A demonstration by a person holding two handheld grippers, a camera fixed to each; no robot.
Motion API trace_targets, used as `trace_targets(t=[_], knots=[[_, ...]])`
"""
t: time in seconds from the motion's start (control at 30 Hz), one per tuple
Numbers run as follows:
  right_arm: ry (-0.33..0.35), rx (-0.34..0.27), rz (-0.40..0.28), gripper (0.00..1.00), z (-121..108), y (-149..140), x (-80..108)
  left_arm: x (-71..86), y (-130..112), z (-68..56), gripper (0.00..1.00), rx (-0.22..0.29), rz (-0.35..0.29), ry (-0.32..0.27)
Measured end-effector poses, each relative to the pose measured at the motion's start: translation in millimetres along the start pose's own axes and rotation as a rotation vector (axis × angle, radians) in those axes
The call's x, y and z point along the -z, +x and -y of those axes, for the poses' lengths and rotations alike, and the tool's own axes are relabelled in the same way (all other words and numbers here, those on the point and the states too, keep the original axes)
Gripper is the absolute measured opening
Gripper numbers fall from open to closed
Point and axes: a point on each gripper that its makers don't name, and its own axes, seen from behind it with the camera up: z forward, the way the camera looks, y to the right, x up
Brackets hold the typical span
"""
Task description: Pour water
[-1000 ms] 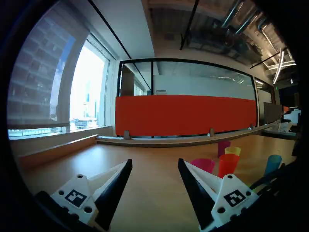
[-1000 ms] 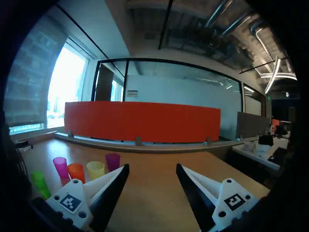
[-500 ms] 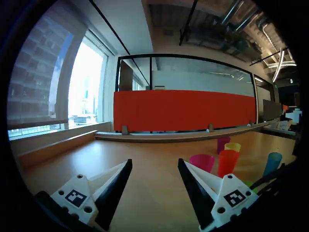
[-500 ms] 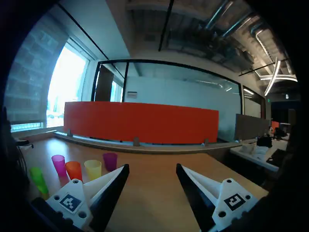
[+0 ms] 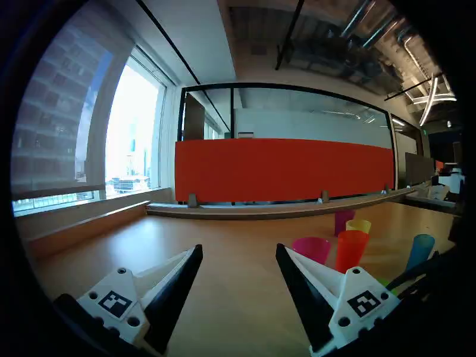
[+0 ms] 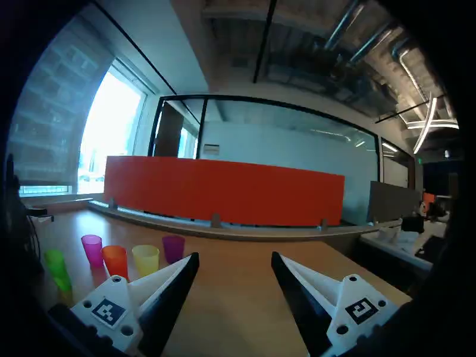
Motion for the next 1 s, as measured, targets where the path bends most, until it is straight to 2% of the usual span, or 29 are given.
trace_targets(t=[0.27, 0.6, 0.87, 1.0], knots=[[-0.006, -0.012, -0.012, 0.94, 0.9, -8.7, -7.6, -0.2, -0.2, -0.2, 0.91, 0.0, 0.0, 0.0], [-0.025, 0.025, -0.026, 0.95, 5.5, -14.0, -16.1, 0.2, -0.4, -0.5, 0.91, 0.0, 0.0, 0.0], [-0.007, 0.004, -0.047, 0.98, 11.3, -11.9, -20.4, 0.6, -0.2, 0.0, 0.91, 0.0, 0.0, 0.0], [-0.008, -0.009, -0.048, 0.99, 5.8, -17.6, -21.0, 0.8, -0.2, 0.1, 0.91, 0.0, 0.0, 0.0]])
